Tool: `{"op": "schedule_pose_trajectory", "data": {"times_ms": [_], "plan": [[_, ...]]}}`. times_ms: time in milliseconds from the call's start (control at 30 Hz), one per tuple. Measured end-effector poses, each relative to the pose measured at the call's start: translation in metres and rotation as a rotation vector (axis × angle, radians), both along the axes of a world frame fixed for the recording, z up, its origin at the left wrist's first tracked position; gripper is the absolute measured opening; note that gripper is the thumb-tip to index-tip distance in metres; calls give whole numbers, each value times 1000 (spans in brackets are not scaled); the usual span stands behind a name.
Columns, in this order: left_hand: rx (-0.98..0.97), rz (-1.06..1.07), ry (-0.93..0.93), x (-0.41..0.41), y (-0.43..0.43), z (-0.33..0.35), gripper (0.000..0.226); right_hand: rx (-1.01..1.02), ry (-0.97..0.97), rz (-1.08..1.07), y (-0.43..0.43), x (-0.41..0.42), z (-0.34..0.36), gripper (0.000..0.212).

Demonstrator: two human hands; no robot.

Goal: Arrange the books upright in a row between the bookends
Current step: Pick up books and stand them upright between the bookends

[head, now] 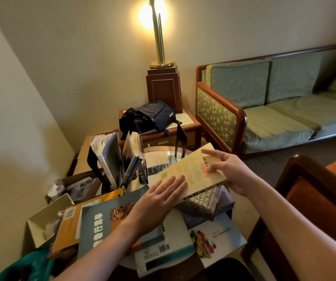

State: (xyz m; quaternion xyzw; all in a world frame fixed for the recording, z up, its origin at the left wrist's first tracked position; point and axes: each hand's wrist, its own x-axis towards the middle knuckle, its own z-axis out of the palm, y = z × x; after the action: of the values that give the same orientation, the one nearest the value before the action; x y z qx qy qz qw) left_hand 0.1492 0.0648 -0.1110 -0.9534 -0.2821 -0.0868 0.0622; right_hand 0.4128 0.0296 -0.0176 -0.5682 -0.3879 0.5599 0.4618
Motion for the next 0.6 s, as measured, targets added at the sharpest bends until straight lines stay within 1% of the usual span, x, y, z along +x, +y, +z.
{"op": "schedule_pose_trajectory", "data": {"times_ms": [100,233,433,533,600], "plan": [[-80,107,19,0,8,2,83,112,-173,24,6,-8,15,56],[-165,306,30,-5,23,7,82,189,-408,130,20,-16,38,63],[-154,528,31,-8,72,33,72,156,-706,237,41,-35,44,69],[-136,547,75,-8,98,41,68,148,-811,238,47,-44,42,69],[-146,535,115,-12,110,41,71,134,-868,233,52,-46,42,70]]}}
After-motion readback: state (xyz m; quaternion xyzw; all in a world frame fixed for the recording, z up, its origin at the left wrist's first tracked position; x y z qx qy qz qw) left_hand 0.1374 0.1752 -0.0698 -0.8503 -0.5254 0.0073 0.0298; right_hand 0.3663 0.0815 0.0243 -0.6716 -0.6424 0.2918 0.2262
